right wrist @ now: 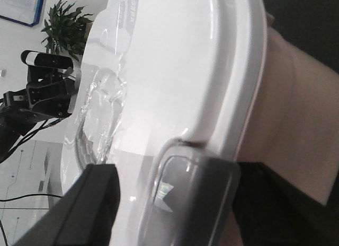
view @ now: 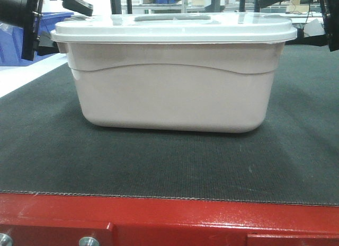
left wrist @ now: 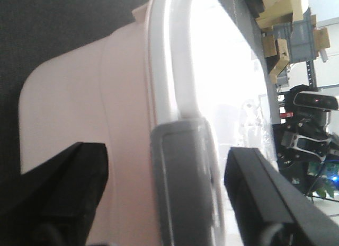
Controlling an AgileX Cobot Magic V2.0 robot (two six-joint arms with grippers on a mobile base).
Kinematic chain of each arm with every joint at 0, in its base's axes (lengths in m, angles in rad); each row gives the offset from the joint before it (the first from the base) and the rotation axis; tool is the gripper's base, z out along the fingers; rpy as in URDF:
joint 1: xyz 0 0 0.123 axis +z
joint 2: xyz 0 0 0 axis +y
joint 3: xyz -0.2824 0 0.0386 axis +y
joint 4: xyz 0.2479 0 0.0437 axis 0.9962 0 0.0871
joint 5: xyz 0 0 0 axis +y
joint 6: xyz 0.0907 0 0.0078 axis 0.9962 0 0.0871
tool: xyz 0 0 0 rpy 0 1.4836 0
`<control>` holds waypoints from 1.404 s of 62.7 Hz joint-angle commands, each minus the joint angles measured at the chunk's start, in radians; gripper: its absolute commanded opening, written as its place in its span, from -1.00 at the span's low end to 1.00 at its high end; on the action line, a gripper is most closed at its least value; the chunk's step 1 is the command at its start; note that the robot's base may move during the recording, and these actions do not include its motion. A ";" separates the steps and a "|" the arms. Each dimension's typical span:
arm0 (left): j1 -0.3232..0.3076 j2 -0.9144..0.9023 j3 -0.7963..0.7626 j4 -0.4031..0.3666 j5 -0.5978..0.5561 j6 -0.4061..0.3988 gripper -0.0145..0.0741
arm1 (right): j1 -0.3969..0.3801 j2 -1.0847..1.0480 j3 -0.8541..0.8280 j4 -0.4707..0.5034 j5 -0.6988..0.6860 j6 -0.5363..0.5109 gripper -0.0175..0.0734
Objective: Grab white bin and place on right shelf
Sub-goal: 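Move both grippers to the bin's end handles and grasp them, then lift the pink bin off the table with both grippers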
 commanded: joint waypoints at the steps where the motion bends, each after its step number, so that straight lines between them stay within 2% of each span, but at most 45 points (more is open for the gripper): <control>1: -0.006 -0.058 -0.031 -0.053 0.127 -0.005 0.15 | 0.000 -0.060 -0.031 0.063 0.157 -0.010 0.58; 12: -0.006 -0.058 -0.031 -0.051 0.127 -0.005 0.15 | 0.000 -0.060 -0.031 0.063 0.157 -0.010 0.53; 27: -0.006 -0.058 -0.031 -0.055 0.127 -0.005 0.15 | 0.000 -0.060 -0.031 0.063 0.157 -0.010 0.04; 34: -0.006 -0.058 -0.031 -0.061 0.127 -0.005 -0.02 | 0.000 -0.060 -0.031 0.063 0.157 -0.010 -0.08; 46: -0.006 -0.058 -0.031 -0.091 0.127 -0.005 -0.46 | 0.000 -0.060 -0.031 0.063 0.157 -0.010 -0.07; 59: -0.006 -0.058 -0.031 -0.116 0.127 -0.005 -0.82 | 0.000 -0.060 -0.031 0.080 0.157 -0.010 -0.07; 71: -0.006 -0.058 -0.031 -0.131 0.127 -0.005 -0.87 | 0.000 -0.060 -0.031 0.118 0.157 -0.010 -0.07; 88: -0.006 -0.110 -0.031 -0.212 0.127 -0.005 -0.87 | 0.000 -0.096 -0.031 0.201 0.157 -0.034 -0.07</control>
